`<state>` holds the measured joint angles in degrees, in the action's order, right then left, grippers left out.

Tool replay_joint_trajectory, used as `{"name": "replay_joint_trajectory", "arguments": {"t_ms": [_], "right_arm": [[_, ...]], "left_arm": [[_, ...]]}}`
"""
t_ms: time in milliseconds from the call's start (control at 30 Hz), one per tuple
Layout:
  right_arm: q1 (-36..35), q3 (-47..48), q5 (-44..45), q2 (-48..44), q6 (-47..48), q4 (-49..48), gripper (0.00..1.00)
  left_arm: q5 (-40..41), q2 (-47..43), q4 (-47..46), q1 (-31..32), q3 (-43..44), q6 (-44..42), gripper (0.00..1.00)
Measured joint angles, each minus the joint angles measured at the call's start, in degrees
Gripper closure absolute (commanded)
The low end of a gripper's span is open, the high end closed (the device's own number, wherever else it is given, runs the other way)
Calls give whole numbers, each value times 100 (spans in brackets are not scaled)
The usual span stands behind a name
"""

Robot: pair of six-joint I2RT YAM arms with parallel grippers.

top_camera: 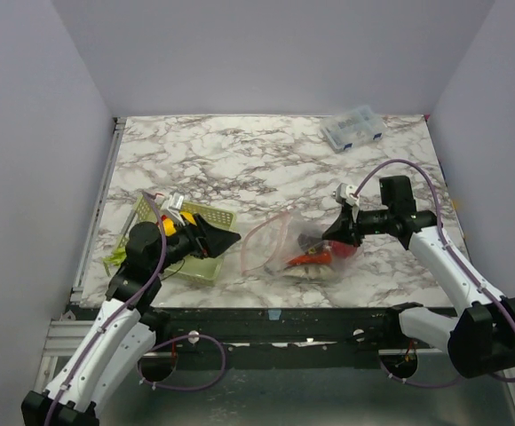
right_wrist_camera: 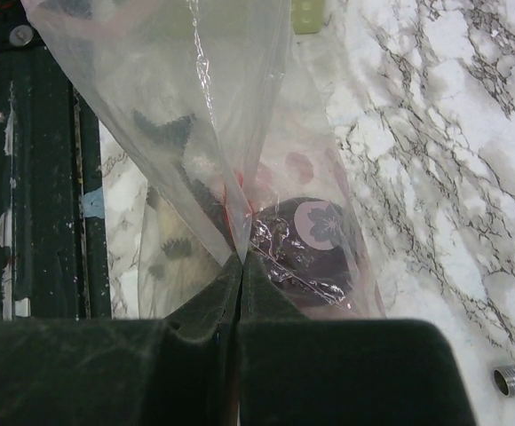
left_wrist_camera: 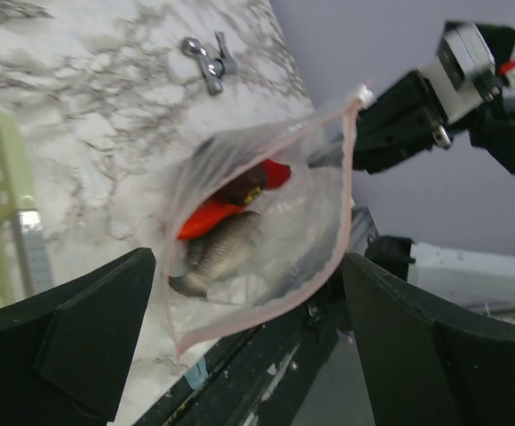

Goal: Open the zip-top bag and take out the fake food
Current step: Pick up the fake fruit from the zipper food storage bag.

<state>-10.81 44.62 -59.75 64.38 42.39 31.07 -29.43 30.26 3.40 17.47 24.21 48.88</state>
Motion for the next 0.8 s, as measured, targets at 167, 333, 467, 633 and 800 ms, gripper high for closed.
{"name": "replay_joint_trajectory", "arguments": {"t_ms": [167,333,467,633,800], "right_arm": [[0,2,-9,85,79,61,99],[0,2,-11,101,120,96,99],[0,11,-13,138,173,162,99],[0,13,-13,168,256,205,99],[0,26,-17,229,317,229,99]], "left_arm": [[24,216,-330,992,55,-2,12],[144,544,-588,1545,74,-24,15],[372,852,-728,1919,81,-85,17],[918,1303,-800,2538,240,-225,28],[1567,1655,-719,2785,551,-450,48]]}}
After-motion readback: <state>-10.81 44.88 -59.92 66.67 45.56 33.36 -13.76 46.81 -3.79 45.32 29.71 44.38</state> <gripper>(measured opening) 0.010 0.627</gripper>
